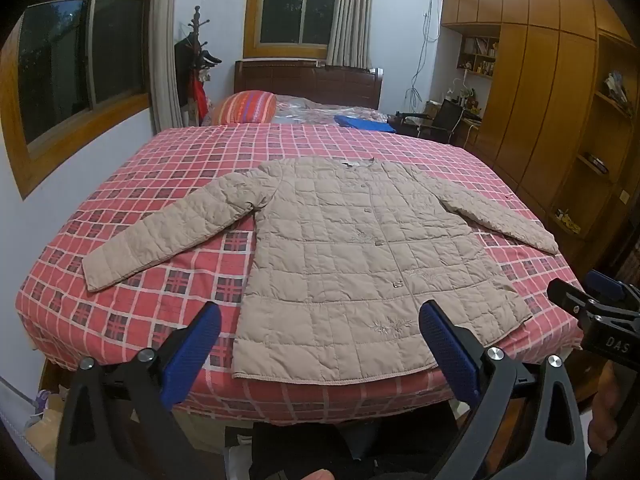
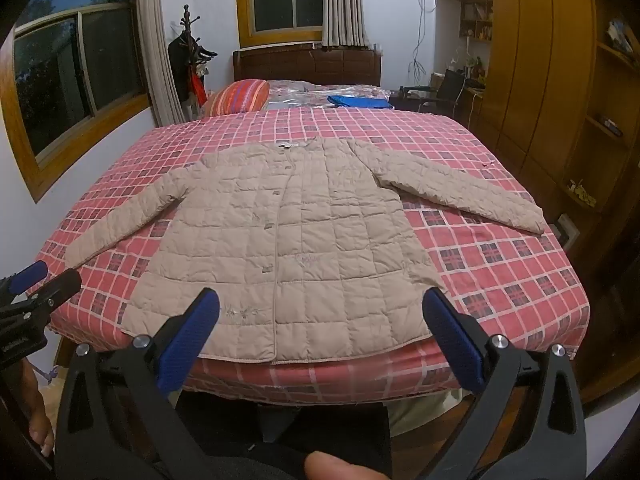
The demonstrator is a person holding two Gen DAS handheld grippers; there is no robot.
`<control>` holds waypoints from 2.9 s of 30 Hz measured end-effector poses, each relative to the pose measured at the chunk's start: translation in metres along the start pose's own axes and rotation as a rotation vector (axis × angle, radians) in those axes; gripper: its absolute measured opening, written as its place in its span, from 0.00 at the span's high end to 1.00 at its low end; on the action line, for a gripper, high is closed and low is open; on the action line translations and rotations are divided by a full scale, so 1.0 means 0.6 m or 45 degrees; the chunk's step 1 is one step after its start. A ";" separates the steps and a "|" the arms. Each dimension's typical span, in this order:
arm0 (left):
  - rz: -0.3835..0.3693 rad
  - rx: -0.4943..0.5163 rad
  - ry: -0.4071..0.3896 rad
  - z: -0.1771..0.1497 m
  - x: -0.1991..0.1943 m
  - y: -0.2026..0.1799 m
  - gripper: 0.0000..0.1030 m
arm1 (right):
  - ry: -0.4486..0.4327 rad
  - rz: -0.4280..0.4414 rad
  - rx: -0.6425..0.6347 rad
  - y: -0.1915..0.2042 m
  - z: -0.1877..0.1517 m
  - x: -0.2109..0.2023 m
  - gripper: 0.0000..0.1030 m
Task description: Fold large clothes
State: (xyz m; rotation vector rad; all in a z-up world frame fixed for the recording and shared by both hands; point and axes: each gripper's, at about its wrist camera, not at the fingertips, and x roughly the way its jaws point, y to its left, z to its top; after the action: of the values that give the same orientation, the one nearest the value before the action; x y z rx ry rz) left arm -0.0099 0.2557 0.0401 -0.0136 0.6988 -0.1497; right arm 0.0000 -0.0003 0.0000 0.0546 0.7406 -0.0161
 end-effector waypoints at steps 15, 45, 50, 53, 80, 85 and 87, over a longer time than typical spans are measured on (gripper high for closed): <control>-0.007 -0.008 0.009 0.001 0.000 -0.001 0.04 | -0.002 -0.004 -0.008 -0.003 0.000 -0.001 0.02; -0.008 -0.008 0.025 -0.004 0.008 0.003 0.04 | 0.004 -0.009 -0.019 0.006 -0.004 0.005 0.02; -0.009 -0.007 0.025 -0.004 0.008 0.003 0.04 | 0.004 -0.011 -0.017 0.007 -0.004 0.005 0.02; -0.008 -0.007 0.025 -0.004 0.008 0.003 0.04 | 0.004 -0.011 -0.018 0.007 -0.004 0.006 0.02; -0.011 -0.011 0.036 -0.009 0.014 0.004 0.04 | 0.011 -0.011 -0.017 0.006 -0.006 0.008 0.02; -0.012 -0.011 0.041 -0.010 0.019 0.006 0.04 | 0.022 -0.009 -0.017 0.007 -0.010 0.013 0.02; -0.014 -0.013 0.044 -0.011 0.020 0.006 0.04 | 0.026 -0.010 -0.018 0.008 -0.011 0.018 0.02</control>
State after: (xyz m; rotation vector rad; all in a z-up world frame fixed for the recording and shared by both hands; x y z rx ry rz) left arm -0.0048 0.2577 0.0272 -0.0249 0.7344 -0.1569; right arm 0.0037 0.0047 -0.0118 0.0384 0.7616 -0.0182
